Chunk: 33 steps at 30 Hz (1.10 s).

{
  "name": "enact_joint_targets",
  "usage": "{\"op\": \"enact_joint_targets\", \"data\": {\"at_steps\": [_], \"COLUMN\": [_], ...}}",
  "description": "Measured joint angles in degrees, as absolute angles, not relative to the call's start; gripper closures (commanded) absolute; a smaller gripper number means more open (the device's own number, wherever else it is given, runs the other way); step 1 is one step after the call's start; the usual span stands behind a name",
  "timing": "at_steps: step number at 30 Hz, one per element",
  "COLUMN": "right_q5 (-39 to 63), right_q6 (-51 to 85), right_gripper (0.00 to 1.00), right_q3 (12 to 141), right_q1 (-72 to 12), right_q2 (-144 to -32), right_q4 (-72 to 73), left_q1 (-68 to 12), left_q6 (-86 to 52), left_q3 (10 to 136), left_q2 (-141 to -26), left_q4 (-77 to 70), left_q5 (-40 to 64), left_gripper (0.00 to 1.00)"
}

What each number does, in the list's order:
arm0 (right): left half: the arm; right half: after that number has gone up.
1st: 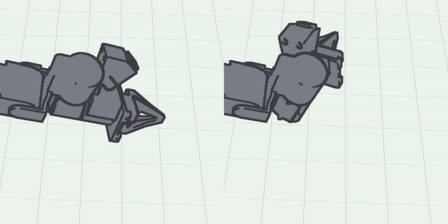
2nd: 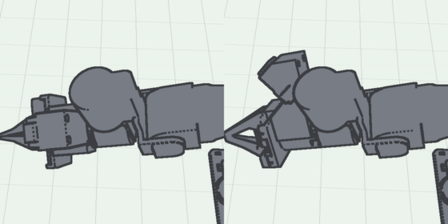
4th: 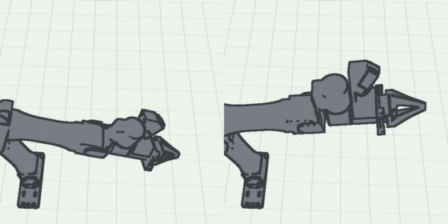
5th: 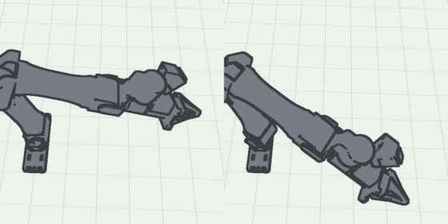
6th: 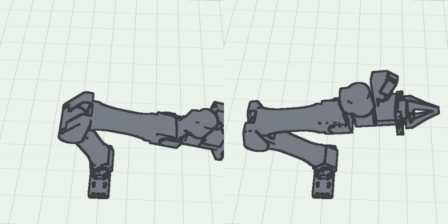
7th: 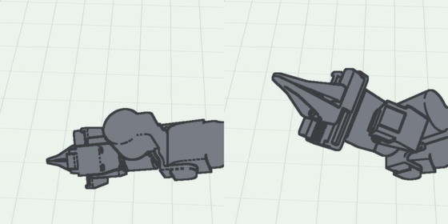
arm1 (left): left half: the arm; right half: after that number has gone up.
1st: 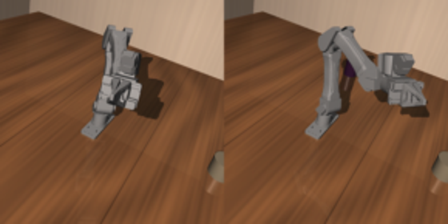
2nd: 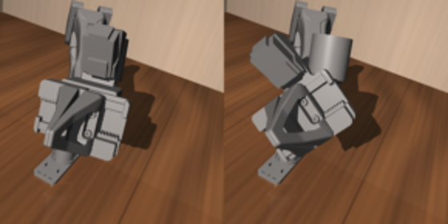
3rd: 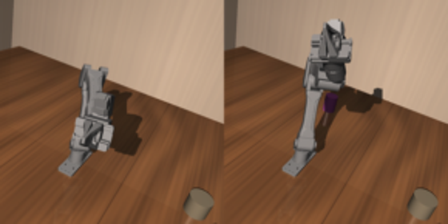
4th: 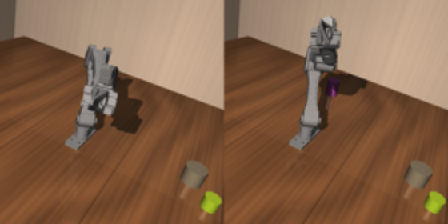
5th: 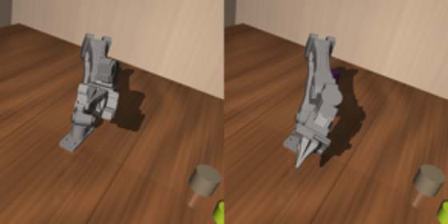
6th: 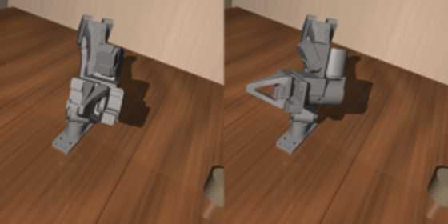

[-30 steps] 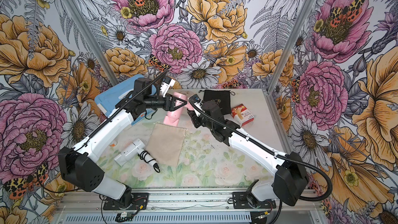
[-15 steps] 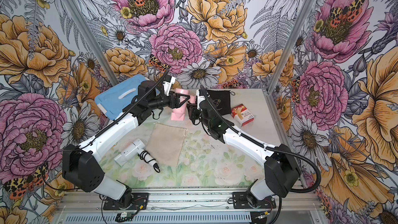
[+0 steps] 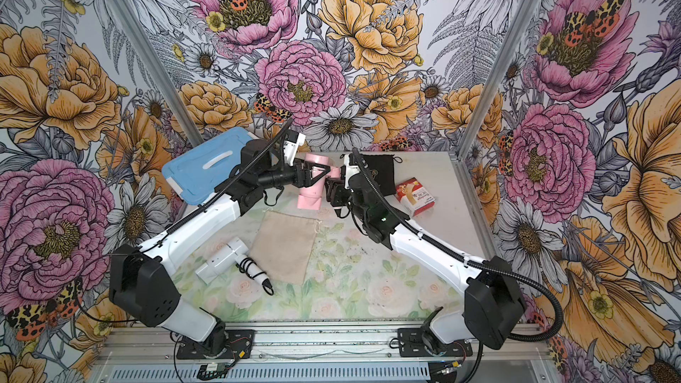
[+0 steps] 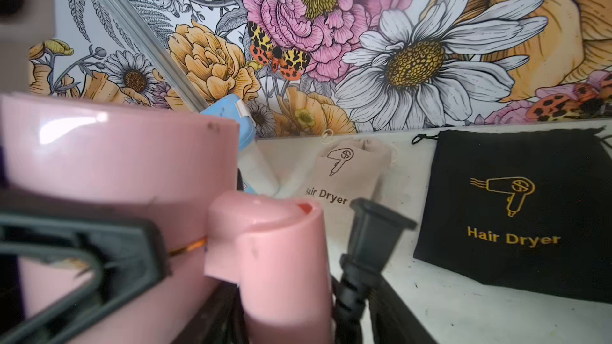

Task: Pack away hair dryers
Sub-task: Fold the hair dryer.

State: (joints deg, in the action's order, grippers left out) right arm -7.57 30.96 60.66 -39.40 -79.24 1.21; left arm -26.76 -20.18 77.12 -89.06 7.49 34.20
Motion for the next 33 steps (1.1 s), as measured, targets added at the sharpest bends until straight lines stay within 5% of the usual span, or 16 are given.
{"op": "enact_joint_targets", "data": {"at_steps": [16,23,33], "right_q5": [-8.84,-5.63,-0.58], "right_q6": [31.0,31.68,34.13], "right_gripper": [0.29,0.28,0.3], "right_q3": [48.29,48.69,52.05], "right_q1": [-35.09,-28.12,-30.76], "right_q2": [-65.56,-70.39,-78.59], "right_q4": [-3.11,-4.08,-0.97], "left_q1": [-25.32,-26.48,-28.56], "left_q6": [-20.51,-20.47,-19.92], "left_q3": [77.91,78.32,79.09], "left_q2": [-90.11,-90.11,-90.11], "left_q4": [10.39,11.14,12.45], "left_q5": [34.3,34.28,34.26], "left_gripper": [0.6,0.58,0.58]}}
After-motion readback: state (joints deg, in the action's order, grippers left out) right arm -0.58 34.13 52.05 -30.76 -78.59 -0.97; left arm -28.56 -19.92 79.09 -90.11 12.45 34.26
